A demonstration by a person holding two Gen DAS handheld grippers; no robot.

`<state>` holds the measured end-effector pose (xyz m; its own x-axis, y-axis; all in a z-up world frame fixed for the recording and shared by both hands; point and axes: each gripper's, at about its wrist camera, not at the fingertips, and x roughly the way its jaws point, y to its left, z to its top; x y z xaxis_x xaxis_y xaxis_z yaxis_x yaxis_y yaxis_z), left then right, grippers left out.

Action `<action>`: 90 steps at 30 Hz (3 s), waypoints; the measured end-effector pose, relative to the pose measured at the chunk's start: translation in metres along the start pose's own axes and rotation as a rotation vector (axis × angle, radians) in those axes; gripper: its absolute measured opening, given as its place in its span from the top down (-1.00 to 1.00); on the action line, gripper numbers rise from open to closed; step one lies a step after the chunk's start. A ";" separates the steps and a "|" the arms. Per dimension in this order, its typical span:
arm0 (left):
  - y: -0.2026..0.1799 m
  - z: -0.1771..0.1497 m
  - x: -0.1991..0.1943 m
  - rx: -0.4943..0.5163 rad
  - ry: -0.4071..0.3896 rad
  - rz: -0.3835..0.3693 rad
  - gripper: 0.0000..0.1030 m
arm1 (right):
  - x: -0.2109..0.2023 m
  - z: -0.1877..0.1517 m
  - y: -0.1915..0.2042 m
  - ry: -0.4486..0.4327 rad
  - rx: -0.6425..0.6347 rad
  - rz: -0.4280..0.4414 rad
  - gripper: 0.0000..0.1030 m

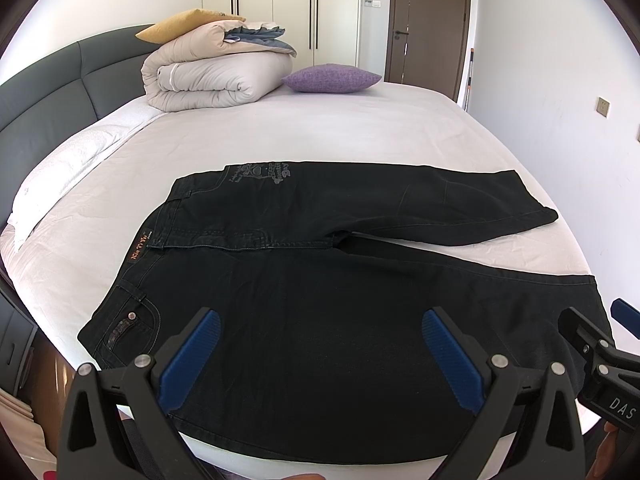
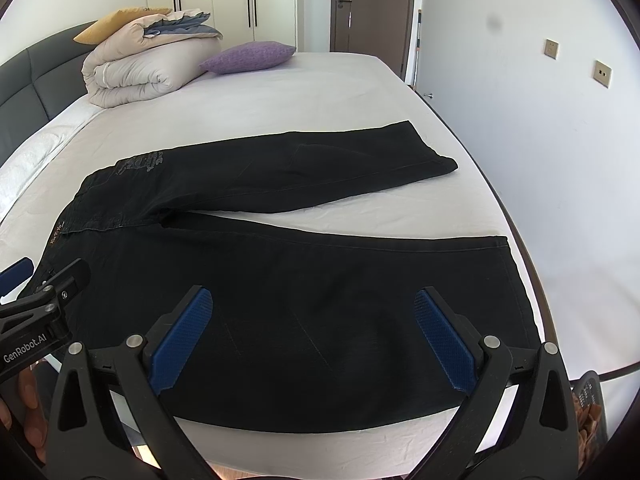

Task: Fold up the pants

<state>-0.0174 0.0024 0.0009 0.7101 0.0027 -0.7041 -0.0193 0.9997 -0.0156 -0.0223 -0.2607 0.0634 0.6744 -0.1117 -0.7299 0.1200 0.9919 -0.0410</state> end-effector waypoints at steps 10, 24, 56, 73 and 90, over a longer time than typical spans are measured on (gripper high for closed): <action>0.002 -0.003 -0.001 -0.001 0.000 0.000 -1.00 | 0.003 0.000 0.001 0.005 -0.004 0.005 -1.00; 0.028 -0.017 0.014 -0.016 0.022 -0.014 -1.00 | 0.009 0.002 0.004 0.015 -0.014 0.007 -1.00; 0.184 0.179 0.296 0.407 0.393 -0.170 -0.62 | 0.156 0.097 0.005 0.112 -0.224 0.428 -0.73; 0.189 0.191 0.339 0.423 0.589 -0.309 -0.22 | 0.185 0.103 0.055 0.154 -0.331 0.520 -0.54; 0.175 0.163 0.212 0.448 0.187 -0.217 0.89 | 0.188 0.201 0.140 0.001 -0.502 0.585 -0.32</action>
<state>0.2448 0.1816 -0.0353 0.5256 -0.1690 -0.8337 0.4461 0.8893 0.1009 0.2673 -0.1552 0.0575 0.5252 0.4394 -0.7287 -0.6009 0.7978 0.0480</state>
